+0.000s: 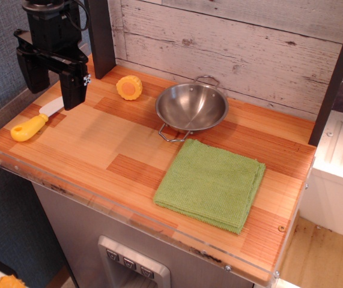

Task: Move green cloth towards the right of yellow knife.

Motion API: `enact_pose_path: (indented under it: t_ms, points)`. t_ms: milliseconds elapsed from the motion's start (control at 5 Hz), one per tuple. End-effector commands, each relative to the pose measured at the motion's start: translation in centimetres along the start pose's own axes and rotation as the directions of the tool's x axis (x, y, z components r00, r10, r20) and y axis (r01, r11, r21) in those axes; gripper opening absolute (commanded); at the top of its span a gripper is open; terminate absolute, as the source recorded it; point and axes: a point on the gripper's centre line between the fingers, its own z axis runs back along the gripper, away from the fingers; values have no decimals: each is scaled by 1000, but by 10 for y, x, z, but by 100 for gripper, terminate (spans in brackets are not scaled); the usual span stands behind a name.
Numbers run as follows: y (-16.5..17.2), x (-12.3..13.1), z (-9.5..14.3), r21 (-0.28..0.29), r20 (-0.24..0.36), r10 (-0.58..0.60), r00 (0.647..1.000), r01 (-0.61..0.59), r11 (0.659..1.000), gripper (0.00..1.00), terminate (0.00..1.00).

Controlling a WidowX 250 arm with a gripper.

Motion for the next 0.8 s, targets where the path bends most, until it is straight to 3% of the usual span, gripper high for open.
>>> enact_pose_path:
  t_ms: [0, 200, 600]
  points:
    - [0, 0, 0, 0, 0, 0, 1000, 0, 1000, 100, 0]
    - [-37, 6, -2, 23, 19, 4, 1000, -5, 1000, 100, 0]
    - [-134, 36, -11, -18, 75, 12, 997, -10, 1000, 100, 0]
